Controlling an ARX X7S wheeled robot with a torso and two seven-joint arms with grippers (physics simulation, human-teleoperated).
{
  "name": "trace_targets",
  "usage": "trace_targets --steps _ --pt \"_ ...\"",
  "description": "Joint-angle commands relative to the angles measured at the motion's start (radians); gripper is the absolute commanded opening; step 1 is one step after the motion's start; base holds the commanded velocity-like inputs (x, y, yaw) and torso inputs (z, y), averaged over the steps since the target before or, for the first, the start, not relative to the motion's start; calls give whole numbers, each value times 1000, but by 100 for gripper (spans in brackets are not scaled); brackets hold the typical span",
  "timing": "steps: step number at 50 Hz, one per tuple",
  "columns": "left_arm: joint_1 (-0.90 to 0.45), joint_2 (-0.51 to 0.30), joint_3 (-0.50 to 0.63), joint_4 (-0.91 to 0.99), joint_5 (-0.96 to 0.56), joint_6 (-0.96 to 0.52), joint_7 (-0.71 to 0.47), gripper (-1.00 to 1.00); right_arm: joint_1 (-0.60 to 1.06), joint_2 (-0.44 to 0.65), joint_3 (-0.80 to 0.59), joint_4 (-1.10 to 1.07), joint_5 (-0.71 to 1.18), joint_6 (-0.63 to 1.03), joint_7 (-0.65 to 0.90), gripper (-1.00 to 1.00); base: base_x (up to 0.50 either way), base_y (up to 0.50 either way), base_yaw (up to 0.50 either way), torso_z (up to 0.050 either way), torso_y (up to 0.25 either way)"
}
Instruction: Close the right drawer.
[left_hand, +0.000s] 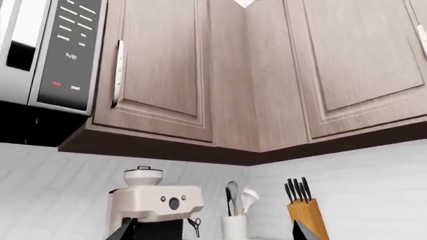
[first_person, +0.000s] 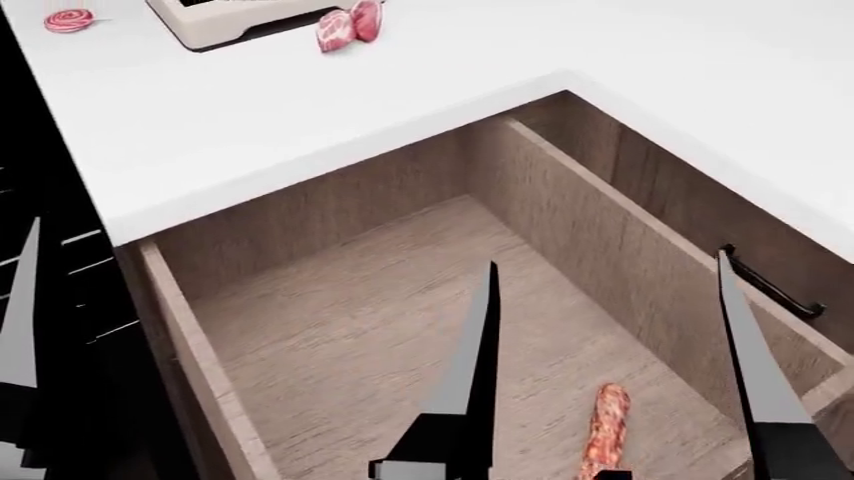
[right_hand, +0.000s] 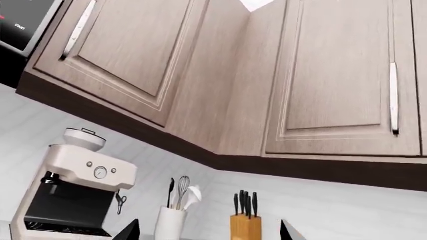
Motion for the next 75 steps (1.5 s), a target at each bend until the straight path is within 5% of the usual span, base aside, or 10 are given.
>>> trace_targets --steps 1,75 --pt "-5 -11 5 1 -9 3 -13 100 -5 0 -1 -9 -3 4 -2 100 0 0 -500 0 0" --pt "-33 -72 65 -8 -29 45 -82 100 -10 -12 5 -8 -8 -3 -16 100 0 0 -500 0 0"
